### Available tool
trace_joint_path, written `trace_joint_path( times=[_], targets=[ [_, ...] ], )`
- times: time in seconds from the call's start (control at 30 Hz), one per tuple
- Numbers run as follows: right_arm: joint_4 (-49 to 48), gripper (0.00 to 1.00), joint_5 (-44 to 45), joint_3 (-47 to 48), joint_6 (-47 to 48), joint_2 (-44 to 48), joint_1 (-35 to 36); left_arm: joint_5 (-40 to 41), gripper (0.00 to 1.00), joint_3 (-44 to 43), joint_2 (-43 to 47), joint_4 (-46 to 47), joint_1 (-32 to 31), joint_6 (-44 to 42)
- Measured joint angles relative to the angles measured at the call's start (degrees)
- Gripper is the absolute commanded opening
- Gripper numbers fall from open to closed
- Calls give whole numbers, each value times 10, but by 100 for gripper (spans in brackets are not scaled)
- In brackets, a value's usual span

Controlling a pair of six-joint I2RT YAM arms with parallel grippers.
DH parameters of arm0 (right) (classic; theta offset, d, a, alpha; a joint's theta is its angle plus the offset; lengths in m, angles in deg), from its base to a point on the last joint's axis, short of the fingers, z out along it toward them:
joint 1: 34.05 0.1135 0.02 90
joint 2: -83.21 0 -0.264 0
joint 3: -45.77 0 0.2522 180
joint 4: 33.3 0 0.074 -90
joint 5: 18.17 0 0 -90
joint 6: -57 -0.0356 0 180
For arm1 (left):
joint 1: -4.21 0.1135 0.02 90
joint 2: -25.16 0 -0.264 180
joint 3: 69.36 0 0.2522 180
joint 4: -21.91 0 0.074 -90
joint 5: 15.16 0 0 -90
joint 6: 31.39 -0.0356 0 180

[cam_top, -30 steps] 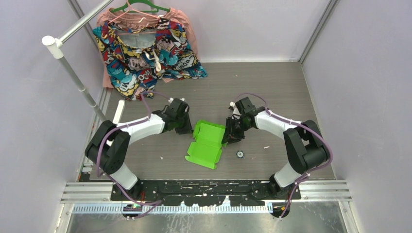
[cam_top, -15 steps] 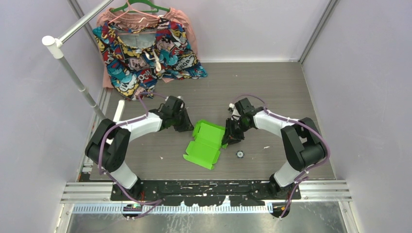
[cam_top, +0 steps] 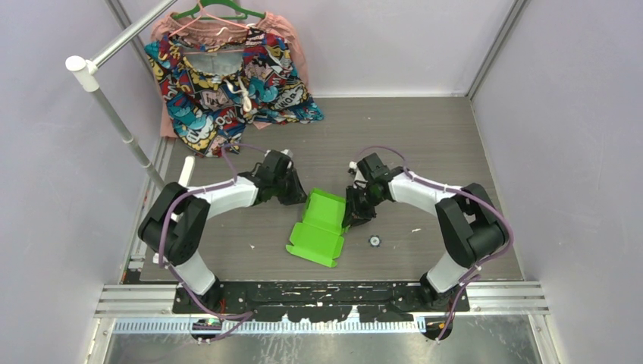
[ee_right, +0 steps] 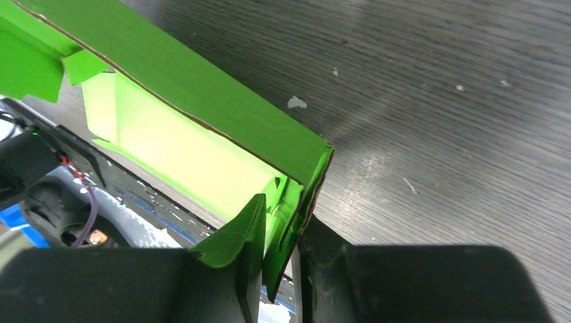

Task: Fold the paper box
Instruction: Fold the paper box at the center of the board.

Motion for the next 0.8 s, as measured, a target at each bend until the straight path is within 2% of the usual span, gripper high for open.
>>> trace_joint_path(
  times=[0.2, 0.33, 0.47, 0.57, 0.63, 0.8],
  targets=[
    [5, 22, 90, 2, -2, 24, 59, 0, 7, 35, -2, 54, -1, 2],
    [6, 24, 155, 1, -5, 38, 90, 0, 7, 51, -4, 71, -1, 8],
    [8, 37, 217, 0, -15, 55, 104, 0, 6, 55, -4, 81, -3, 10],
    [15, 57, 263, 0, -18, 79, 110, 1, 6, 63, -4, 95, -5, 10],
    [21, 75, 286, 0, -18, 103, 111, 0, 6, 73, -4, 111, -6, 10],
    [31, 93, 315, 1, -8, 169, 112, 0, 6, 95, -4, 140, -7, 14]
  ],
)
